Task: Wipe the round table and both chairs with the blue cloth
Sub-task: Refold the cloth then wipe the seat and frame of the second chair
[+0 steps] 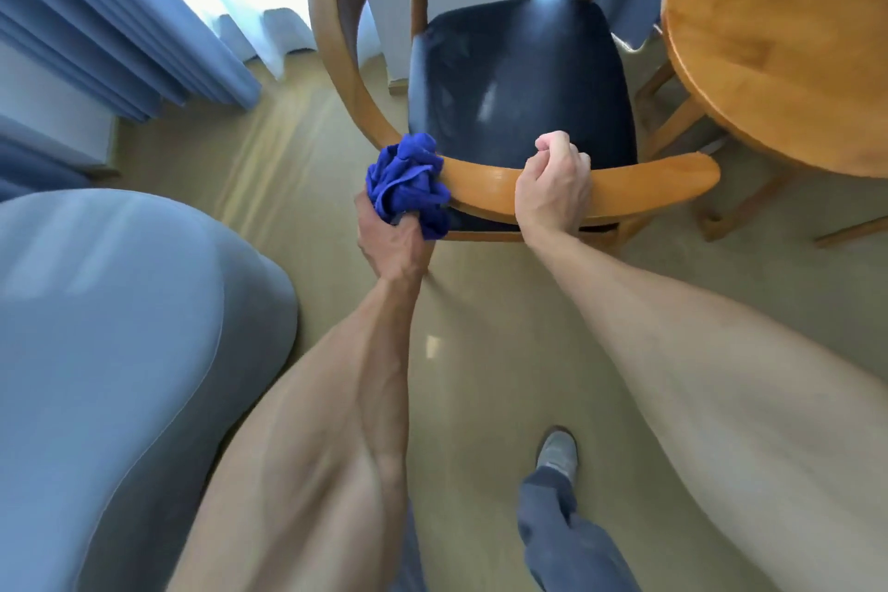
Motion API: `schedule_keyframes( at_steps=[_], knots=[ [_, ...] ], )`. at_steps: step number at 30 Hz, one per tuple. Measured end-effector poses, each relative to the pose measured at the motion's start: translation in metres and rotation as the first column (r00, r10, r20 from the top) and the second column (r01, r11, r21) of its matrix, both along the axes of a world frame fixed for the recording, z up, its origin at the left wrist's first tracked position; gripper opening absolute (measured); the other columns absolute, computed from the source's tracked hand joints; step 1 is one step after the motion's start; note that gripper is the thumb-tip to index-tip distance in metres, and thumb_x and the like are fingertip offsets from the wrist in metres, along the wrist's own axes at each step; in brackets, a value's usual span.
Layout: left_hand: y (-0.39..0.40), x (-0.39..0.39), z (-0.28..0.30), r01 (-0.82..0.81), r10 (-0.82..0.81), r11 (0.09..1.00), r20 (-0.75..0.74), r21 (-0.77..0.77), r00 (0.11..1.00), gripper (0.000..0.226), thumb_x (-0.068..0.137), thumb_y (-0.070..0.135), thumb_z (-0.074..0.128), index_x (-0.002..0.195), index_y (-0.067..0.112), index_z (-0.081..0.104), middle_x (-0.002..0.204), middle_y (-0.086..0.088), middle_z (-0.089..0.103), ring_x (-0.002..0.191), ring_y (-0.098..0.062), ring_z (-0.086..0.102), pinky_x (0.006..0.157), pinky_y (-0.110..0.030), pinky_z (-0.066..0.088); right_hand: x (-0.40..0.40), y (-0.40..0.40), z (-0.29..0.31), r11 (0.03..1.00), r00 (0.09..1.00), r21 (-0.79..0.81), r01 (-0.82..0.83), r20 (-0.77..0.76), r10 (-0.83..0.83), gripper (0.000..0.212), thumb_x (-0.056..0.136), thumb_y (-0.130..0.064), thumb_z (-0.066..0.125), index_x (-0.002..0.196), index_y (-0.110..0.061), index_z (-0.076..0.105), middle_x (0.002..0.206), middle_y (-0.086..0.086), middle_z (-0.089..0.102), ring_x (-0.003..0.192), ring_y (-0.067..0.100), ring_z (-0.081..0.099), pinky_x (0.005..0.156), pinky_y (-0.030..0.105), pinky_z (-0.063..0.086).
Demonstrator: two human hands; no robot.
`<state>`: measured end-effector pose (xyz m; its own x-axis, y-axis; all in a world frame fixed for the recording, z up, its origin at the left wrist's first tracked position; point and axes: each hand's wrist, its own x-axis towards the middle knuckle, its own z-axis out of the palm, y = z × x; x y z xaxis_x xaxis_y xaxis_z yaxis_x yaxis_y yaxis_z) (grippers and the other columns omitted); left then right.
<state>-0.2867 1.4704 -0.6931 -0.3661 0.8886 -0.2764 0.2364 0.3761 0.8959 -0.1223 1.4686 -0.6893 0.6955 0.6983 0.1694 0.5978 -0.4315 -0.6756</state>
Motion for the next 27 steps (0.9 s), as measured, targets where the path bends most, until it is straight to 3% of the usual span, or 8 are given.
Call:
schedule_keyframes(
  at_steps=[4,8,13,16,20,23,25,27],
  knots=[
    [0.050,-0.022,0.005,-0.070,0.069,0.997,0.051,0.012,0.996,0.055,0.079,0.005,0.052,0.132,0.021,0.051,0.103,0.006,0.061,0.090,-0.016,0.056,0.075,-0.013,0.042,-0.044,0.039,0.001,1.000,0.997,-0.012,-0.028,-0.074,0.027,0.025,0.098,-0.014,0.040,0.107,-0.017,0.063,0.095,0.001,0.069,0.090,0.019,0.057,0.077,0.036,0.050],
    [0.106,-0.057,0.003,0.052,-0.050,0.998,0.068,-0.025,0.996,0.064,0.074,0.004,0.047,0.134,0.025,0.051,0.106,0.007,0.063,0.096,-0.017,0.057,0.090,-0.025,0.047,-0.086,0.087,0.006,0.999,0.971,-0.016,-0.031,-0.236,0.027,0.026,0.100,-0.014,0.037,0.112,-0.017,0.060,0.095,0.004,0.067,0.089,0.018,0.059,0.074,0.035,0.053],
    [0.162,-0.086,-0.003,0.127,-0.104,0.980,0.149,-0.152,0.983,0.048,0.071,0.014,0.045,0.116,0.022,0.060,0.099,0.003,0.068,0.100,-0.024,0.063,0.095,-0.041,0.051,-0.115,0.142,0.013,0.997,0.961,-0.066,0.035,-0.270,-0.052,0.027,0.101,-0.018,0.036,0.108,-0.018,0.062,0.092,-0.002,0.062,0.086,0.013,0.050,0.070,0.030,0.045],
    [0.195,-0.103,-0.004,0.178,-0.137,0.961,0.194,-0.211,0.971,0.049,0.070,0.015,0.044,0.115,0.022,0.063,0.104,-0.001,0.071,0.102,-0.025,0.065,0.095,-0.045,0.052,-0.130,0.180,0.012,0.987,0.934,-0.136,0.083,-0.335,-0.125,0.027,0.099,-0.022,0.036,0.096,-0.021,0.062,0.090,0.000,0.068,0.086,0.018,0.063,0.071,0.031,0.055],
    [0.229,-0.109,0.002,0.221,-0.178,0.953,0.207,-0.209,0.962,0.050,0.075,0.012,0.046,0.120,0.026,0.063,0.107,0.000,0.070,0.103,-0.023,0.063,0.094,-0.037,0.051,-0.140,0.209,0.009,0.947,0.862,-0.289,0.138,-0.435,-0.259,0.027,0.093,-0.016,0.037,0.091,-0.019,0.064,0.091,0.003,0.070,0.088,0.023,0.065,0.070,0.029,0.050],
    [0.263,-0.118,0.004,0.285,-0.243,0.941,0.221,-0.185,0.944,0.051,0.078,0.009,0.045,0.123,0.028,0.062,0.106,0.003,0.069,0.101,-0.020,0.062,0.091,-0.031,0.049,-0.150,0.233,0.012,0.878,0.844,-0.468,0.100,-0.427,-0.324,0.022,0.093,-0.017,0.043,0.098,-0.012,0.064,0.094,0.002,0.058,0.085,0.025,0.052,0.071,0.028,0.038],
    [0.282,-0.120,0.003,0.313,-0.274,0.936,0.220,-0.165,0.936,0.054,0.077,0.008,0.045,0.124,0.029,0.062,0.104,0.004,0.068,0.097,-0.018,0.061,0.090,-0.030,0.049,-0.145,0.239,0.012,0.841,0.760,-0.537,0.060,-0.522,-0.388,0.019,0.087,-0.022,0.050,0.098,-0.012,0.063,0.093,0.002,0.059,0.083,0.026,0.054,0.070,0.029,0.039],
    [0.300,-0.119,-0.001,0.321,-0.277,0.927,0.220,-0.195,0.935,0.052,0.075,0.009,0.043,0.120,0.026,0.062,0.096,0.005,0.067,0.090,-0.017,0.060,0.088,-0.032,0.050,-0.139,0.242,0.008,0.813,0.666,-0.582,-0.023,-0.616,-0.421,0.013,0.083,-0.020,0.052,0.076,-0.014,0.060,0.069,0.001,0.059,0.063,0.022,0.053,0.060,0.027,0.040]
  ],
)
